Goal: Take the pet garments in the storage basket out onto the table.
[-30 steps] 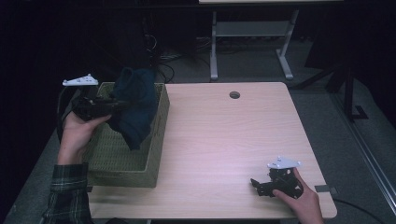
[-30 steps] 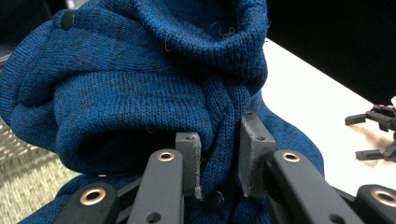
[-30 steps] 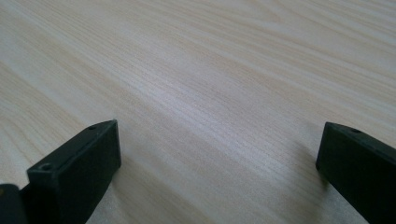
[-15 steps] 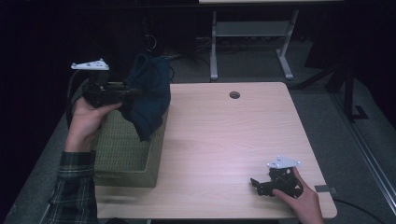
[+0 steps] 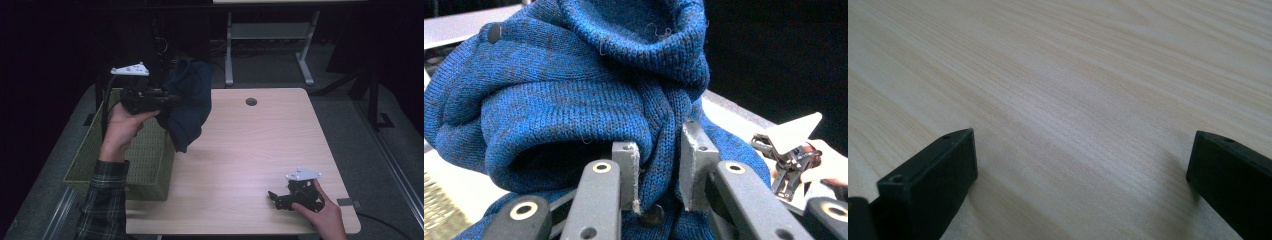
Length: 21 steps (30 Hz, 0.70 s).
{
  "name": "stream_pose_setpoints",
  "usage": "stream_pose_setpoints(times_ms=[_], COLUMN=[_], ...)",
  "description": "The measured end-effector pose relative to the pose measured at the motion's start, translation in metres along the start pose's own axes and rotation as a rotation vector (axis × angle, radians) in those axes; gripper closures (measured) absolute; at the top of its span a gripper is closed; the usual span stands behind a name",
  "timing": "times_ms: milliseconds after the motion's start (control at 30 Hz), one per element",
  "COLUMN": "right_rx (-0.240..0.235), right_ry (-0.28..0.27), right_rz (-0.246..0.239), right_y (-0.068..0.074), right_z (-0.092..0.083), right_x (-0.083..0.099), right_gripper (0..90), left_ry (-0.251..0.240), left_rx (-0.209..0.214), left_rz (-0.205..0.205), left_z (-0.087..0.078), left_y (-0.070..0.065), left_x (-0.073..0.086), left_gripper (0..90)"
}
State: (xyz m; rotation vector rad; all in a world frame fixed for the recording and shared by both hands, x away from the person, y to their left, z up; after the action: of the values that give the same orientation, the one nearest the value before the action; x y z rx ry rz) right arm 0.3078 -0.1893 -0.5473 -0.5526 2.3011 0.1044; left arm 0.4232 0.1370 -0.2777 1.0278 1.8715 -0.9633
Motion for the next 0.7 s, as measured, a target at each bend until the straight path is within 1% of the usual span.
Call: stream_pose_setpoints(times_ms=[133, 233, 333, 567, 667, 700], right_rx=[0.0, 0.0, 0.0, 0.0, 0.0, 0.0], right_ry=[0.0, -0.002, -0.001, -0.001, -0.001, -0.001], right_rz=[-0.001, -0.003, -0.003, -0.003, -0.003, -0.003], right_y=[0.0, 0.0, 0.0, 0.0, 0.0, 0.0], right_z=[0.0, 0.0, 0.0, 0.0, 0.0, 0.0], right_x=[0.0, 0.0, 0.0, 0.0, 0.0, 0.0], right_gripper=[0.0, 0.0, 0.0, 0.0, 0.0, 0.0], left_ry=[0.019, 0.021, 0.03, 0.062, 0.068, 0.077], left_rx=[0.011, 0.025, 0.02, 0.024, 0.038, 0.042], left_rz=[0.005, 0.001, 0.0, 0.016, 0.015, 0.02], left_z=[0.019, 0.032, 0.044, 0.069, 0.083, 0.088], left_y=[-0.002, -0.003, -0.002, -0.005, -0.007, -0.008], left_x=[0.002, 0.003, 0.004, 0.006, 0.008, 0.009], left_gripper=[72.6, 72.5, 72.6, 72.5, 72.5, 72.4])
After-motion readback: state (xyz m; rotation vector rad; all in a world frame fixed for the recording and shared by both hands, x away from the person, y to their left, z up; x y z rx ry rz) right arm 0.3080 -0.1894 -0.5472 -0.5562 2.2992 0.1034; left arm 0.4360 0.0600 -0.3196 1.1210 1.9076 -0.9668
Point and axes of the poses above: each handheld gripper's, and its own axes: z roughly forward along the jaws, x roughly out of its underside, y roughly to its left, the point moved 9 cm from there along z, roughly forward along the jaws, and after that the axes turned 10 degrees about x, right-handed, at the moved point
